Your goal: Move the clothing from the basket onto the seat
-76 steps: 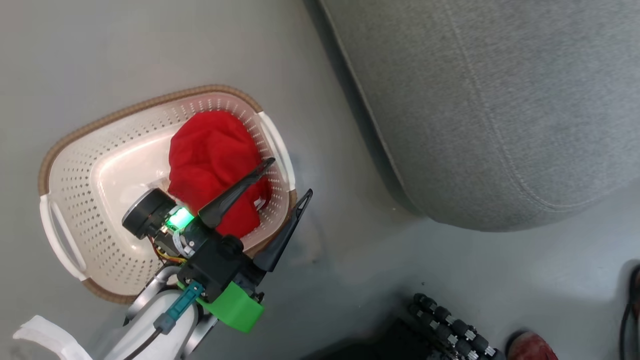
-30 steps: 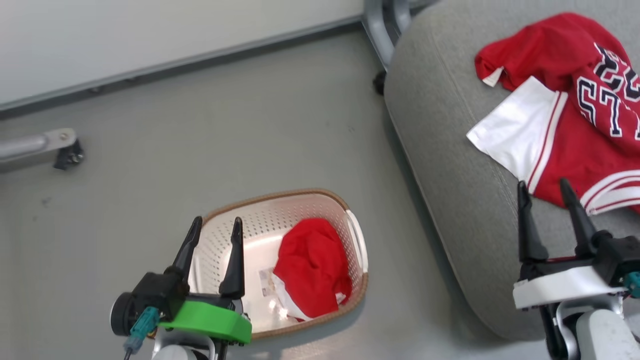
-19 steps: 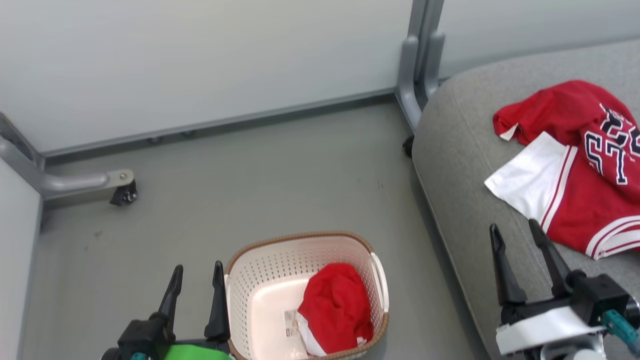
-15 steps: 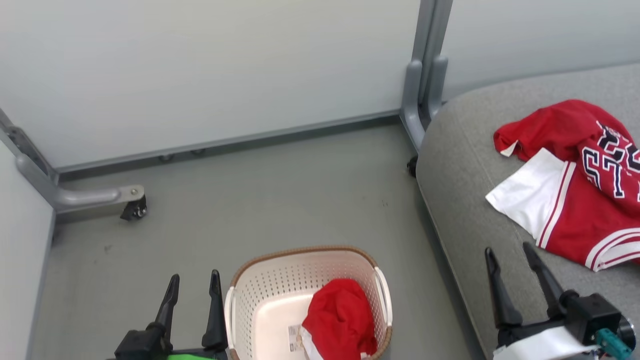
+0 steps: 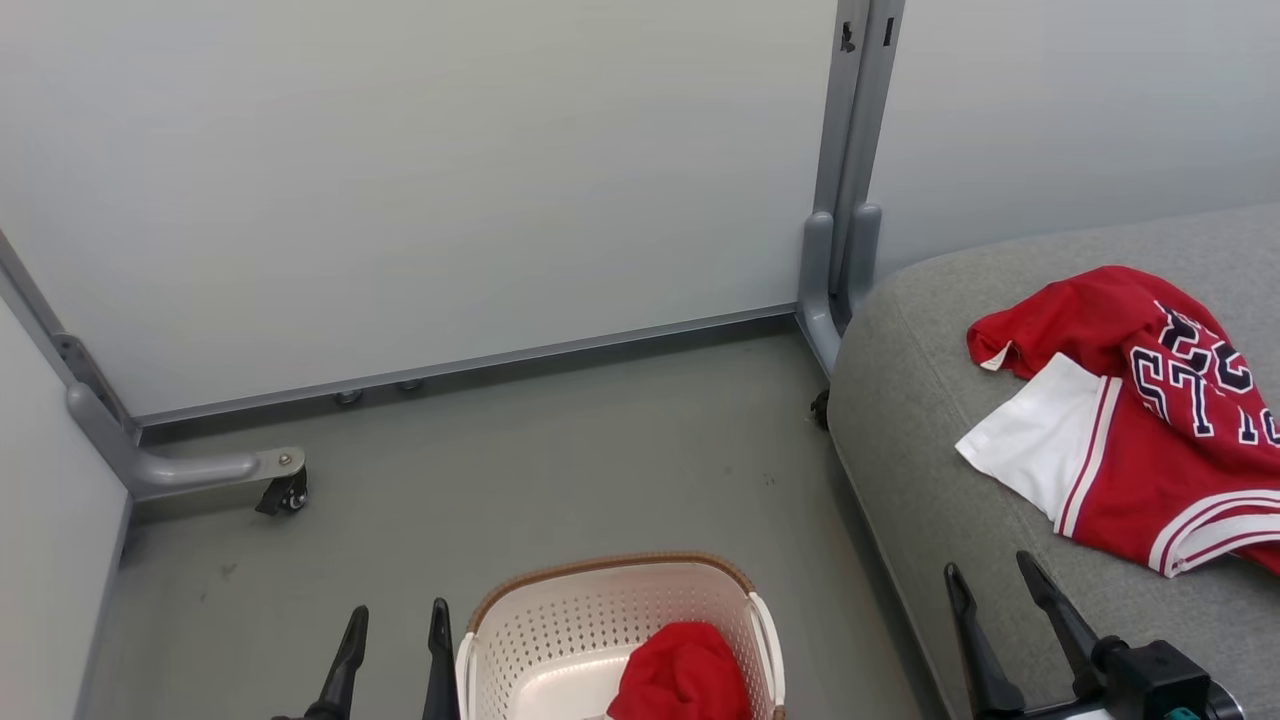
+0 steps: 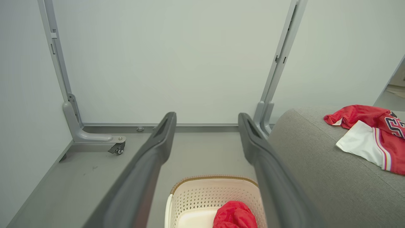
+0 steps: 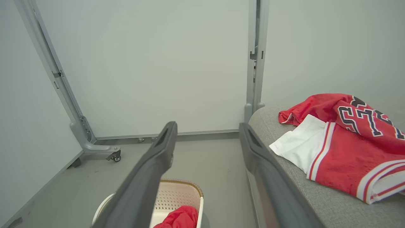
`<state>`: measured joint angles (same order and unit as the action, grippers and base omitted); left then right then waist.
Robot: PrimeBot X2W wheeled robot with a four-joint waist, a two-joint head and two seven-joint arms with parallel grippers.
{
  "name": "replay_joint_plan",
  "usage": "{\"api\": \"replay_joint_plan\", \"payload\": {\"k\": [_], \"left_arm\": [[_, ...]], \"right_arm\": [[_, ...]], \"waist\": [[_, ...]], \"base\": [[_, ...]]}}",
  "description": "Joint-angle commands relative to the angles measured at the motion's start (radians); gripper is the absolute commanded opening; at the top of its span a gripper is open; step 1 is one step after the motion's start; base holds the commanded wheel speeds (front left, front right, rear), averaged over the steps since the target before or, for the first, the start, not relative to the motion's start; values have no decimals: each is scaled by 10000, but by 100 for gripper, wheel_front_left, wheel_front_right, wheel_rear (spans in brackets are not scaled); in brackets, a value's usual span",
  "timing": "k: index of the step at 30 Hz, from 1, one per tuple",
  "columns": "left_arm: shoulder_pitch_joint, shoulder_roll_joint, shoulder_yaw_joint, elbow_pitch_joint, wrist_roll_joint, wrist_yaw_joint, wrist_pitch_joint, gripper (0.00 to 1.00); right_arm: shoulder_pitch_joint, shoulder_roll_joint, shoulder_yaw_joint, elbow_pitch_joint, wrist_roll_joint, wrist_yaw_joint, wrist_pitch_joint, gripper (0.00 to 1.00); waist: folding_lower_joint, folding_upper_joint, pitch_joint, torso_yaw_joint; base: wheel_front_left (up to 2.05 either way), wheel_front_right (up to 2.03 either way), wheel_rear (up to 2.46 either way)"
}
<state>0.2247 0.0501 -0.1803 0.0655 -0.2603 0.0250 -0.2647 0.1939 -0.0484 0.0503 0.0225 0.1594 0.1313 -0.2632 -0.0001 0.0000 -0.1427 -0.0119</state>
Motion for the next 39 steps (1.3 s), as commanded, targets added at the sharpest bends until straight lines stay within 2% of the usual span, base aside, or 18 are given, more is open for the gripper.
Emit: {"api": "replay_joint_plan", "payload": {"k": [1,30,39], "left_arm": [[166,7,12,24,22,-62,5,100],[138,6,-32,179,-27,-106,5,100],[-63,6,-159,199,-165,-38,5,100]], "right_arm": [[117,-39,-30,-18,193,-10,-25,100],[205,-37,73,-39,209,-10,-25,100],[-24,-37,49,-137,81,-10,-24,100]], "waist": [[1,0,-40,-45],[1,0,57,-82],[1,0,479,-126]], "base": [[0,0,0],[0,0,0],[0,0,0]]}}
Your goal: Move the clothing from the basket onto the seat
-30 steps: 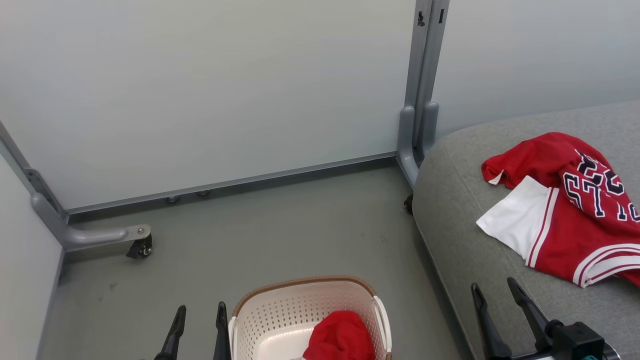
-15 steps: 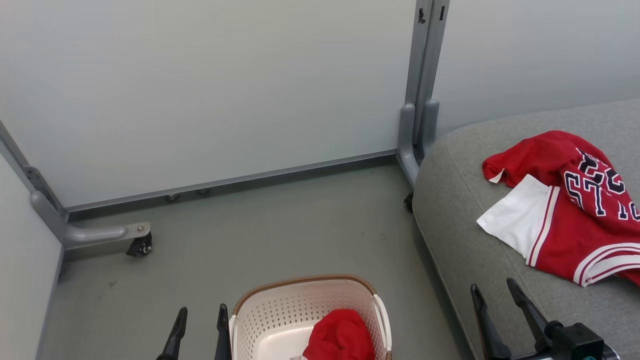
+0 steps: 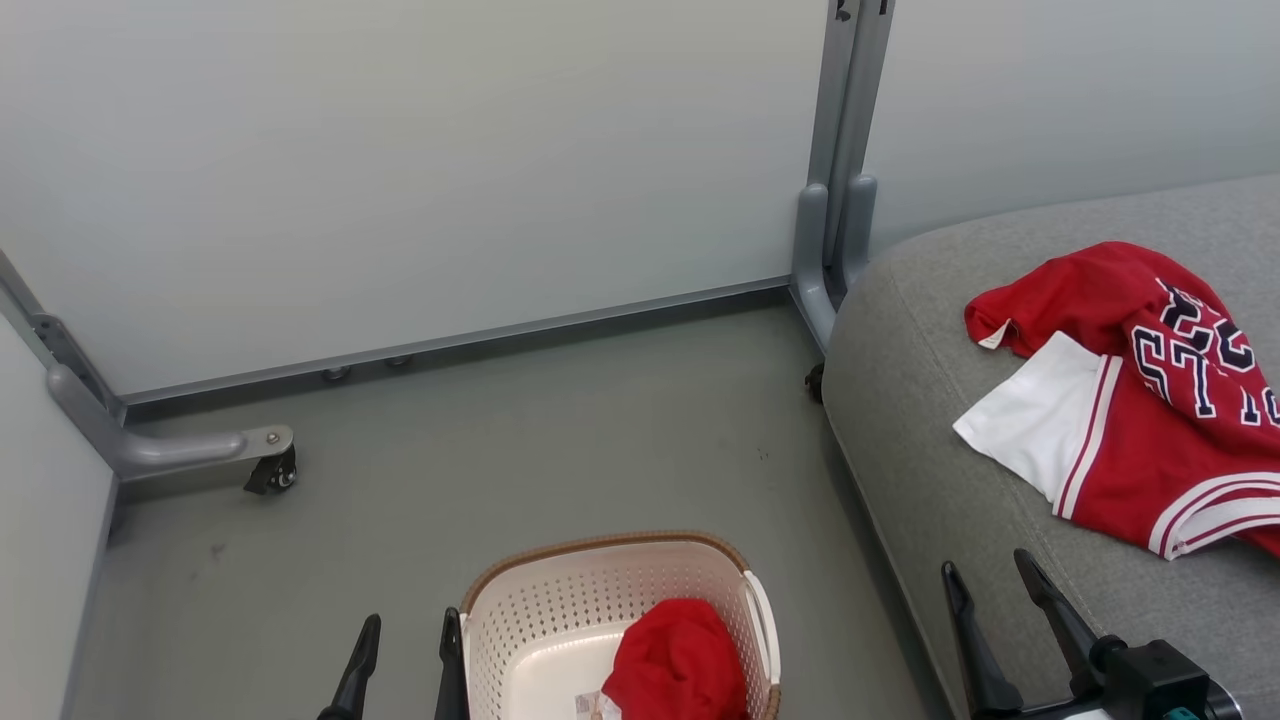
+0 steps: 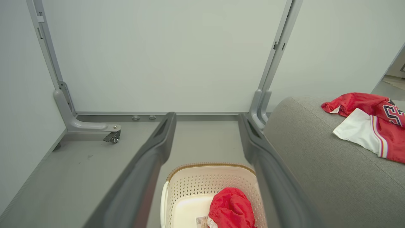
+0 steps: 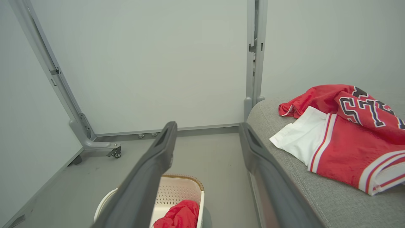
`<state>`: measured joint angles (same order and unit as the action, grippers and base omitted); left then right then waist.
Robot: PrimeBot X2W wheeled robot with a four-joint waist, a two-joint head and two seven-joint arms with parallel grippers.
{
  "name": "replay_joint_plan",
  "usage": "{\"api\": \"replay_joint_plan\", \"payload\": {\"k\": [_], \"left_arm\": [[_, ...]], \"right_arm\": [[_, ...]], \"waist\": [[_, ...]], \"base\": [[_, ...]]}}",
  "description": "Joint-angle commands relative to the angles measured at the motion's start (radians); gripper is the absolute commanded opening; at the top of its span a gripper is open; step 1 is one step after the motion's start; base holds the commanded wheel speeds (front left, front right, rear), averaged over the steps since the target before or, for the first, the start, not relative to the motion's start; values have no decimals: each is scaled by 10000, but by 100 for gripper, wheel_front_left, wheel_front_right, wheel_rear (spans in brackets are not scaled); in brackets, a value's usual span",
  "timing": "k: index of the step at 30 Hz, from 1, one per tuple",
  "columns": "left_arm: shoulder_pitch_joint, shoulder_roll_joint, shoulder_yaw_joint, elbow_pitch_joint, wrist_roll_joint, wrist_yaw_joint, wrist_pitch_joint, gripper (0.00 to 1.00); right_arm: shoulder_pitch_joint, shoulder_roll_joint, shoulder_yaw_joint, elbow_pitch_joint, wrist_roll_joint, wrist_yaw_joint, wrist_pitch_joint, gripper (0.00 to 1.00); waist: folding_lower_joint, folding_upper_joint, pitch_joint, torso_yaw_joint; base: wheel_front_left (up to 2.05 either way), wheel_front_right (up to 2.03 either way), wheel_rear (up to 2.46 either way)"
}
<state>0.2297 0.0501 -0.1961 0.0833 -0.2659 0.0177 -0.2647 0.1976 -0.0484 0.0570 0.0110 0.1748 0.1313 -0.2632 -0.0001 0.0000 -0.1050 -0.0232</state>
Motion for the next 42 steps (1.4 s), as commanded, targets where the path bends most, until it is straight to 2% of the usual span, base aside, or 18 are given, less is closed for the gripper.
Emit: {"api": "replay_joint_plan", "payload": {"k": [1,10,20,30,37,42], "left_arm": [[-155,6,-22,21,-111,41,5,100],[-551,7,-157,173,-32,-64,6,100],[-2722,9,-371,498,333,-562,6,100],[-5535,21,-795,1923,1085,-1257,7,100],[-7461,105,-1787,4287,1342,-1485,6,100],[-8846,470,-3640,6035,1121,-1485,4,100]], "right_arm": [[-70,-37,-21,-27,-87,-10,-24,100],[-517,-37,24,-261,-165,-10,-24,100],[-2501,-36,-11,-1000,-335,-10,-24,100],[-4575,-33,-310,-1667,-538,-10,-24,100],[-5362,-34,-565,-2100,-697,-10,-23,100],[-5594,-29,-641,-2366,-579,-10,-23,100]], "waist": [[1,0,181,-18],[1,0,1227,-145],[1,0,4634,-280],[1,0,7378,-611],[1,0,8483,-1043],[1,0,9062,-1346]], "base": [[0,0,0],[0,0,0],[0,0,0],[0,0,0],[0,0,0],[0,0,0]]}}
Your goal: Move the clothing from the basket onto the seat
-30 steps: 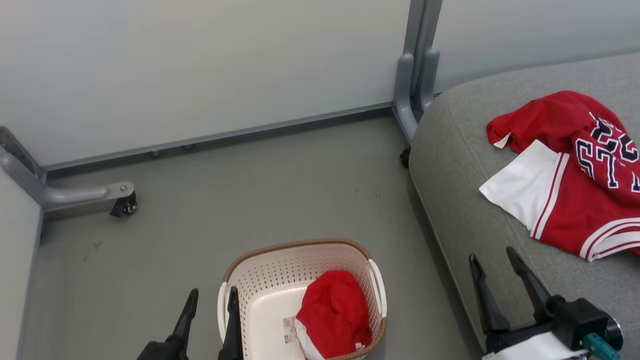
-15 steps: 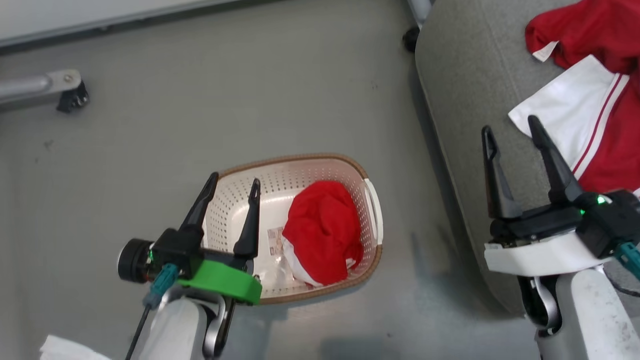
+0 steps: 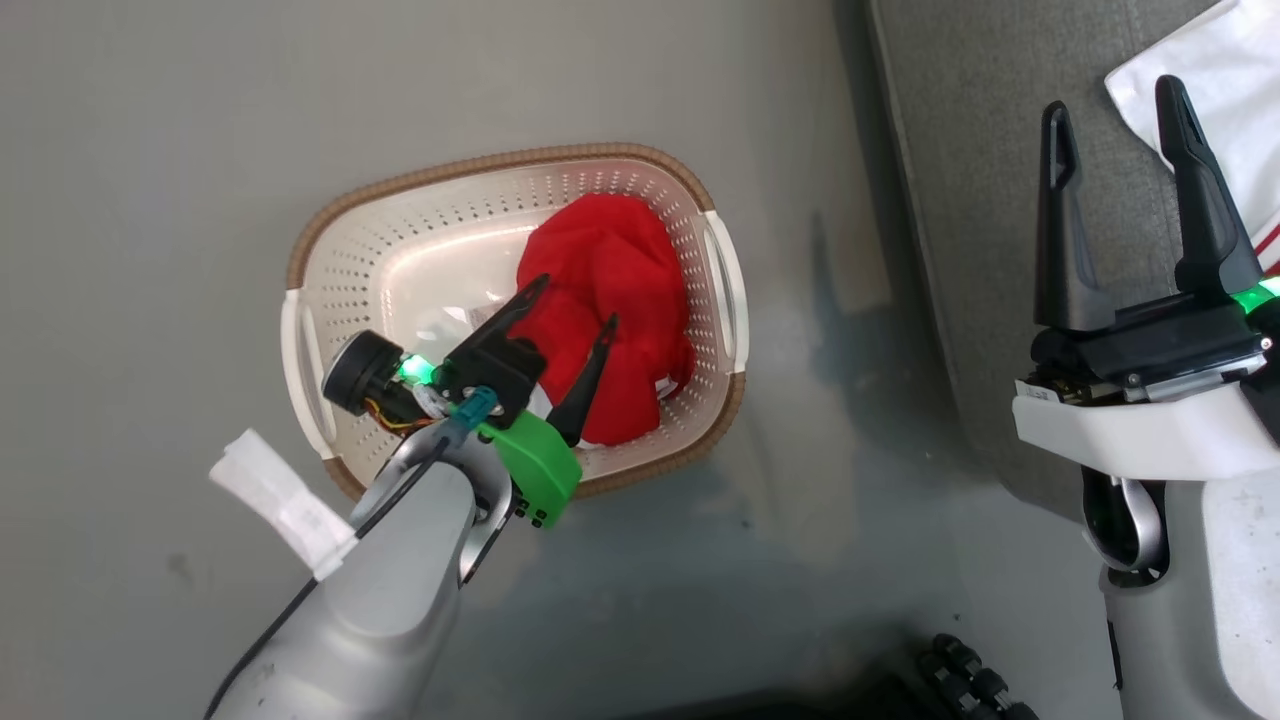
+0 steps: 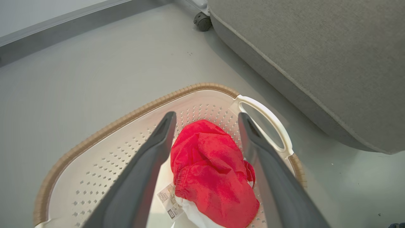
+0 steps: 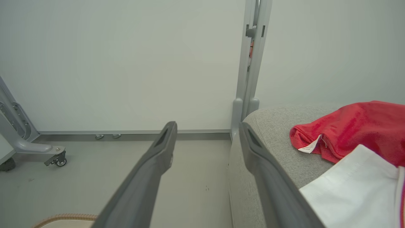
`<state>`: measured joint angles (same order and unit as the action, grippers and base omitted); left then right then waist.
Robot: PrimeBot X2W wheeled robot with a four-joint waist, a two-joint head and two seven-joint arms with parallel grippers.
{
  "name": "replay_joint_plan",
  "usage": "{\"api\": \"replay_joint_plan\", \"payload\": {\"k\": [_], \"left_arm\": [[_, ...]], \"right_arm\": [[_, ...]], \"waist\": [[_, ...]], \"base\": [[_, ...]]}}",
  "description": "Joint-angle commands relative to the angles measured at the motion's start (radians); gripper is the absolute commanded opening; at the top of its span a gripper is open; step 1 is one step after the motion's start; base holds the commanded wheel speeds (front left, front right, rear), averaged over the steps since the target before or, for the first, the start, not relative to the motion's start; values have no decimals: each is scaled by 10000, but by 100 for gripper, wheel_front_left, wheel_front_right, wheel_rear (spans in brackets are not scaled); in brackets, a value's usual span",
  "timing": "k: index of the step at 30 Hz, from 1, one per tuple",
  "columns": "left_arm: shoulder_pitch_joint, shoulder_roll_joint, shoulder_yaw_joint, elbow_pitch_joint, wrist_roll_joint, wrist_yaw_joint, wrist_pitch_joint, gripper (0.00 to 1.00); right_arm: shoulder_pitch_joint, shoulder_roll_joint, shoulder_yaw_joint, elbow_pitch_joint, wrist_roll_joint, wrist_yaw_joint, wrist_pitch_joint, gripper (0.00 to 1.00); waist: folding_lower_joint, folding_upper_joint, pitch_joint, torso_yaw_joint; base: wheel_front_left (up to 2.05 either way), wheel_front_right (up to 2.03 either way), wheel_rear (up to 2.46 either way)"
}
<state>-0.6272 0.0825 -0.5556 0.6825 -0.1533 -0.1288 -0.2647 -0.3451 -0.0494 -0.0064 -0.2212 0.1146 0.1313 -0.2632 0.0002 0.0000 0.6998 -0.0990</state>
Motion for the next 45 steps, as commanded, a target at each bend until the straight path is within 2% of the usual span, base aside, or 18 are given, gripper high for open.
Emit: {"api": "replay_joint_plan", "payload": {"k": [1,8,18,21,25,28,39,40,41,45], "left_arm": [[-510,237,-460,312,-35,-21,6,100],[-2205,542,-2771,2084,-771,-23,6,100],[-3776,559,-4626,3553,-1972,-23,7,100],[-4198,583,-4859,4140,-1910,-23,6,100],[-4471,348,-4975,4934,-1790,204,12,100],[-4541,205,-4935,5352,-1974,185,54,100],[-4766,-51,-5078,5856,-2295,35,538,100],[-4775,-55,-5103,5879,-2305,24,599,48],[-4803,-50,-5110,5905,-2356,16,664,0],[-4863,-9,-5187,5963,-2414,1,688,0]], "right_arm": [[-204,-20,-1,-95,41,-10,-24,100],[-412,-20,96,-303,192,-10,-24,100],[-724,-18,330,-483,383,-10,-24,100],[-839,-18,340,-536,445,-10,-24,100],[-975,-18,371,-567,464,-10,-24,100],[-1051,-18,410,-579,480,-10,-24,100],[-1215,-20,468,-650,633,-10,-24,100],[-1214,-20,472,-650,647,-10,-24,100],[-1222,-20,479,-647,647,-10,-24,100],[-1247,-20,488,-620,697,-10,-24,100]], "waist": [[-2,0,1115,-630],[-2,0,1879,-925],[-2,0,2895,-1290],[-2,0,3157,-1335],[-2,0,3402,-1382],[-2,0,3502,-1417],[-2,0,3885,-1602],[-2,0,3896,-1624],[-2,0,3906,-1648],[-2,0,3882,-1704]], "base": [[0,0,0],[0,0,0],[0,0,0],[0,0,0],[0,0,0],[0,0,0],[0,0,0],[0,0,0],[0,0,0],[0,0,0]]}}
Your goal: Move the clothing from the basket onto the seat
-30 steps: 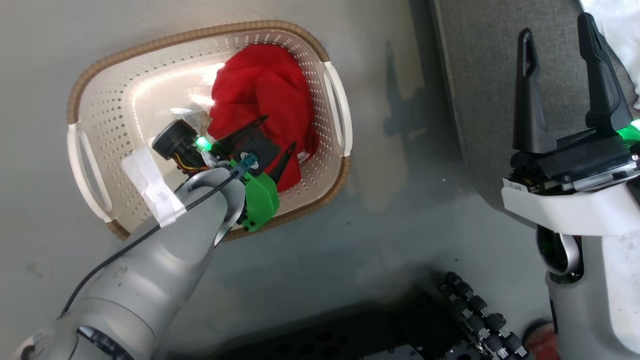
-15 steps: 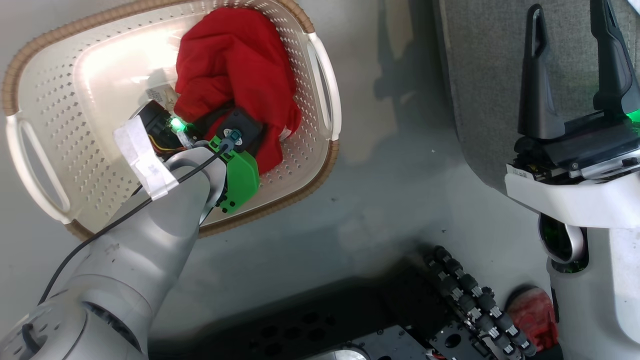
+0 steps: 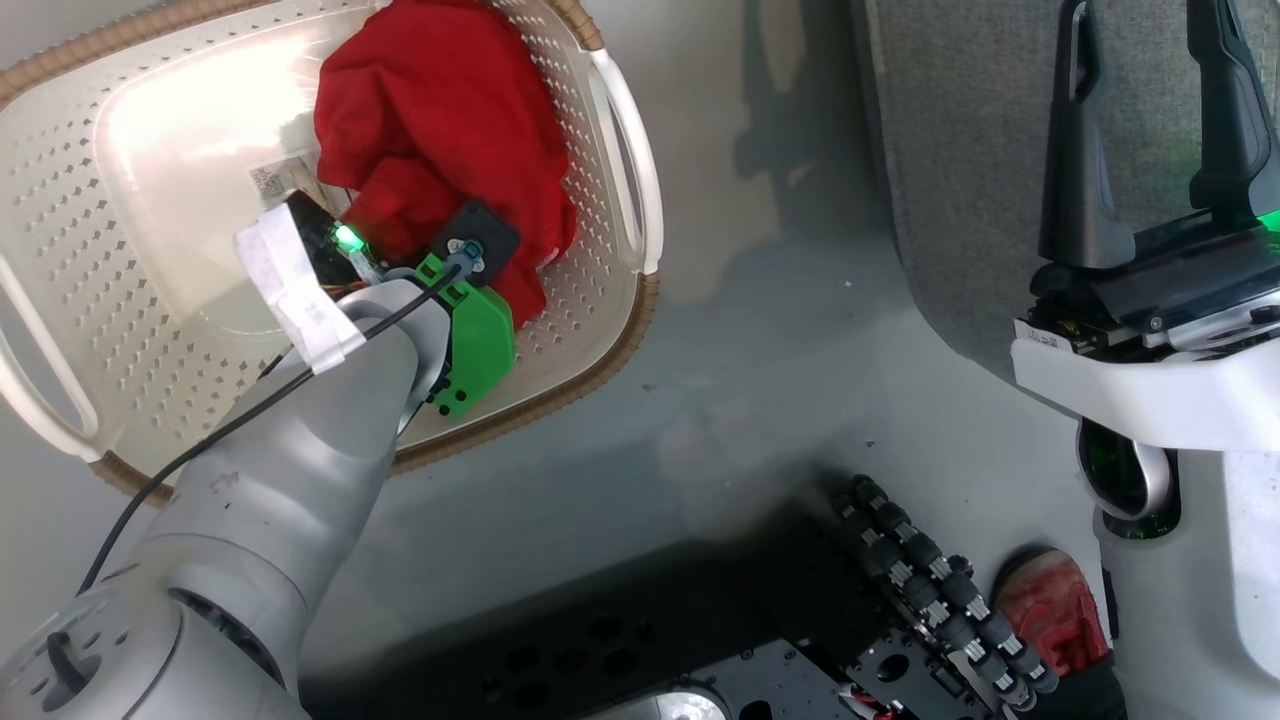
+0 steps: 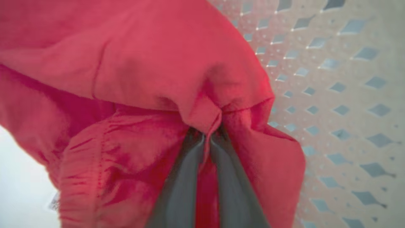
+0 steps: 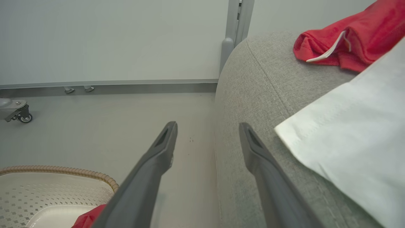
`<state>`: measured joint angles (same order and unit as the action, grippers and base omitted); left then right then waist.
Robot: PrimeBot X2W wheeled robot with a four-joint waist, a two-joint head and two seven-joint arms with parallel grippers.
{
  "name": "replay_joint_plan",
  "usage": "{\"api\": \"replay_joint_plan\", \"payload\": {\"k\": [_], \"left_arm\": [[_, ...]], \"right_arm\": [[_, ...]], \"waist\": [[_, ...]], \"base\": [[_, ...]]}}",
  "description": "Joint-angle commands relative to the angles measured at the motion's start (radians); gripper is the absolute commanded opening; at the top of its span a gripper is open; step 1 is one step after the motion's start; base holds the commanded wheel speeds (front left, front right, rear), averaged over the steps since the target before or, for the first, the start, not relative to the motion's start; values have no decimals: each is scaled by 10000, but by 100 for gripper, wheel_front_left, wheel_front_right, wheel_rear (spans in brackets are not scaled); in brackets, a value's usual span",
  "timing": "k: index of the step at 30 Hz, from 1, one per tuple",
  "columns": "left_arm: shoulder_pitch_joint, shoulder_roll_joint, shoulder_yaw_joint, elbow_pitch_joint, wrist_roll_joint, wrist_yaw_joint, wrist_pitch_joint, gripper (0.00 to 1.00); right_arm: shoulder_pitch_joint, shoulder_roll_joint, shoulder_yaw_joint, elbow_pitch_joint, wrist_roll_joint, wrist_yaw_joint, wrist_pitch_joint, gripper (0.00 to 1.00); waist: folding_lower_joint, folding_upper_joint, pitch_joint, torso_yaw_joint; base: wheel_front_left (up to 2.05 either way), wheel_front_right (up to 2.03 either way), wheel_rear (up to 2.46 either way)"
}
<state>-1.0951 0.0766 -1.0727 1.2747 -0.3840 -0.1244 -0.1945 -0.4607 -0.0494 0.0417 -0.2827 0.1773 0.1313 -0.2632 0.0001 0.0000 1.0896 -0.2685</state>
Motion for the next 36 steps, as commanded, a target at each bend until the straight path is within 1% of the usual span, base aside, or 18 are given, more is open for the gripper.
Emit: {"api": "replay_joint_plan", "payload": {"k": [1,9,14,17,23,28,36], "left_arm": [[-201,58,-10,47,-133,-44,-84,0],[77,56,56,64,-306,-48,-488,0],[543,-41,214,-169,-498,65,-678,0],[893,-85,477,-430,-790,166,-727,0],[1980,-85,1135,-1761,-987,477,-708,0],[3067,-37,1762,-2924,-854,720,-710,0],[4793,-78,3122,-4764,-564,875,-710,0]], "right_arm": [[-96,-20,6,6,81,-10,-24,100],[-150,-20,47,116,227,-10,-24,100],[23,-21,-3,224,224,-10,-24,100],[215,-21,7,313,169,-10,-24,100],[700,-24,-36,555,39,-10,-23,100],[1230,-26,-86,795,-12,-10,-24,100],[2369,-28,-29,1295,2,-10,-24,100]], "waist": [[-1,0,-34,-15],[-1,0,-613,74],[-1,0,-1421,289],[-1,0,-1996,435],[-1,0,-3379,870],[-1,0,-4705,1160],[-1,0,-6736,1651]], "base": [[0,0,0],[0,0,0],[0,0,0],[0,0,0],[0,0,0],[0,0,0],[0,0,0]]}}
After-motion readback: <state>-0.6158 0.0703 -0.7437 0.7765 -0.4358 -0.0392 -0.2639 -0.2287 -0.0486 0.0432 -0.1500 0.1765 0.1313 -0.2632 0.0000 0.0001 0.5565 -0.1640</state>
